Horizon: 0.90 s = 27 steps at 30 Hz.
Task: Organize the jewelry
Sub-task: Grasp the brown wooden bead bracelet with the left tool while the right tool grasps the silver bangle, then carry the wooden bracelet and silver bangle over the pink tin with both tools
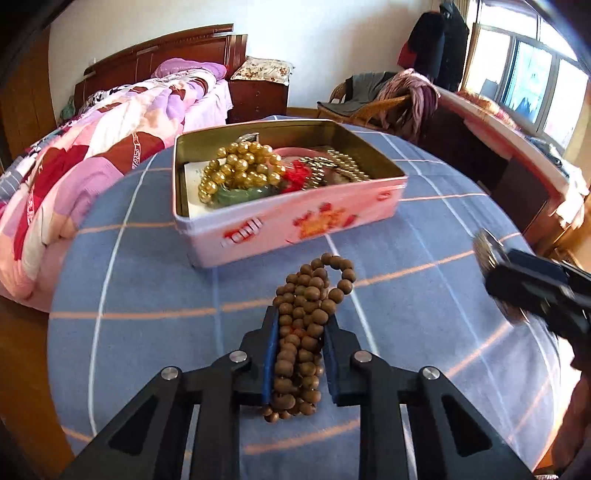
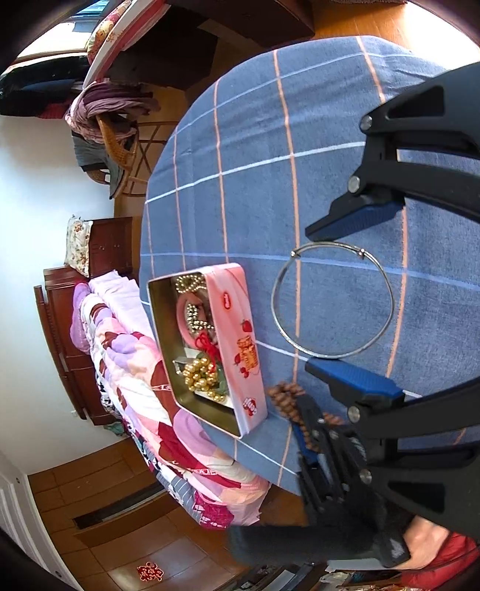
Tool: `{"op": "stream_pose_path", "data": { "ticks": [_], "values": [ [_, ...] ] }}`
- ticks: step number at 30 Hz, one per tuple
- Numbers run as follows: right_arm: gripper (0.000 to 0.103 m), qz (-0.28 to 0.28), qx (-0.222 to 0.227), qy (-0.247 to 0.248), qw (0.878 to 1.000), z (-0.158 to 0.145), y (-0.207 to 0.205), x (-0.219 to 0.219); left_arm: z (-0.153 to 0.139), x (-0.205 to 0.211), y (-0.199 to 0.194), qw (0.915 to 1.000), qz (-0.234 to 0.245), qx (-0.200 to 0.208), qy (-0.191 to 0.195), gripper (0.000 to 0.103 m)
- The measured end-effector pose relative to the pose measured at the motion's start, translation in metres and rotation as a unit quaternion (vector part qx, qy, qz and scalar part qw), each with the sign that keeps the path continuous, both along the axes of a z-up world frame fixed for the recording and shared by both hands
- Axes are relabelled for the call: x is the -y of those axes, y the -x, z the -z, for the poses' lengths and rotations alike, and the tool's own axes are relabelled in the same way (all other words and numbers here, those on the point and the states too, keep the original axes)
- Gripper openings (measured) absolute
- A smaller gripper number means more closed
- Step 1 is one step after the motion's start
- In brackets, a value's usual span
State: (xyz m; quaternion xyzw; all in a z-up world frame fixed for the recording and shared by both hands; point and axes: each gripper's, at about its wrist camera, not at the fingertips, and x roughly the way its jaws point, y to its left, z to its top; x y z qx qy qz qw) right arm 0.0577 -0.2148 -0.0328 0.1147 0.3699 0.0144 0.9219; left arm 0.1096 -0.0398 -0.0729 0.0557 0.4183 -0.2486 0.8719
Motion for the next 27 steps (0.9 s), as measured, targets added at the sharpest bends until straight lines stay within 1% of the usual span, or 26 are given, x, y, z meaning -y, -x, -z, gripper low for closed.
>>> {"op": "stream_pose_path", "data": {
  "ticks": [2,5,7,13,20,27],
  "values": [
    [0.067,0.005,0.004,0.006,1.0,-0.003,0.001,0.0,-0.005,-0.004,0.014,0.9997,0.003,0.015,0.019,0.022],
    [0.067,0.01,0.013,0.027,0.999,-0.009,0.001,-0.001,-0.016,-0.011,0.025,0.9978,0.009,0.025,0.061,0.022],
    [0.068,0.011,0.018,0.042,0.999,-0.012,-0.001,-0.005,-0.024,-0.014,0.028,0.997,0.004,0.036,0.068,0.022],
    [0.067,0.01,0.031,0.053,0.998,-0.023,-0.009,-0.01,-0.049,-0.027,0.022,0.9926,-0.025,0.064,0.1,0.022],
    [0.068,0.006,0.061,0.076,0.995,-0.046,-0.025,-0.022,-0.071,-0.034,0.008,0.9875,-0.05,0.101,0.11,0.022],
    [0.068,0.002,0.08,0.084,0.993,-0.06,-0.048,-0.029,-0.077,-0.033,-0.016,0.986,-0.067,0.109,0.107,0.022]
  ]
}}
